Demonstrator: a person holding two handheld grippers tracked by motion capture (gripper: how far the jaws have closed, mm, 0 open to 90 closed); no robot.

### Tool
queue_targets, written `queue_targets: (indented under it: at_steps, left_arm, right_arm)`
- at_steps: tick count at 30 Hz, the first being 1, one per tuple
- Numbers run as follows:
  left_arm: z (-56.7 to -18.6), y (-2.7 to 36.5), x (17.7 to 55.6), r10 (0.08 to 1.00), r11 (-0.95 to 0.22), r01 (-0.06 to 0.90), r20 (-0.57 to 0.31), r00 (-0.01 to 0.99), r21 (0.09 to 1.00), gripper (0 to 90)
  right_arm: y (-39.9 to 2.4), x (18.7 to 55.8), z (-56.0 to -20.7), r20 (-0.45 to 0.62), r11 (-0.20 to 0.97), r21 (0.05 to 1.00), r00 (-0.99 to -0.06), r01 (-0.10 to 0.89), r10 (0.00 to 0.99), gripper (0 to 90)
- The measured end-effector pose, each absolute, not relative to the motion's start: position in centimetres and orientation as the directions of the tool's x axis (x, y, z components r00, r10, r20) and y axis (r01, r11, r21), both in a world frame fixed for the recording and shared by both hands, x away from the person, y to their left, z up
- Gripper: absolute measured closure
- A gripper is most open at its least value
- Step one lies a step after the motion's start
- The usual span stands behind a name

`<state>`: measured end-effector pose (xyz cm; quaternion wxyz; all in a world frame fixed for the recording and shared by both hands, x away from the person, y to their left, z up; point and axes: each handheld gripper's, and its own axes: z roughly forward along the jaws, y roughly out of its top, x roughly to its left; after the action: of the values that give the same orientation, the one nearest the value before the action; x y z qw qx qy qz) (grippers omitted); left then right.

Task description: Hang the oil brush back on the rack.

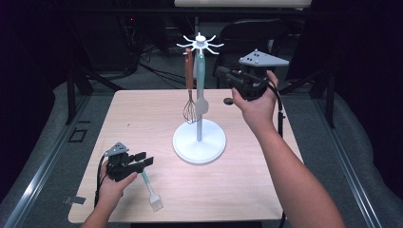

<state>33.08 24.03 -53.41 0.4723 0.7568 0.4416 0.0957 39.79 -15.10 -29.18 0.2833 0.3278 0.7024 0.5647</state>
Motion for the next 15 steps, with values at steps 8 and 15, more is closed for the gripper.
queue_targets:
  at_steps: [8,15]
  left_arm:
    - [-53.4,24.2,33.1,0.761,-0.158,0.580,-0.275,0.587,0.799,53.4]
    - [-53.4,24.4,33.0,0.763,-0.150,0.582,-0.281,0.583,0.800,53.6]
  right_arm:
    - [-15.3,40.4,-26.7,-0.025,0.118,0.986,-0.605,0.115,0.795,90.0]
    - [-15.1,40.5,-26.0,-0.018,0.106,0.988,-0.609,0.108,0.793,90.0]
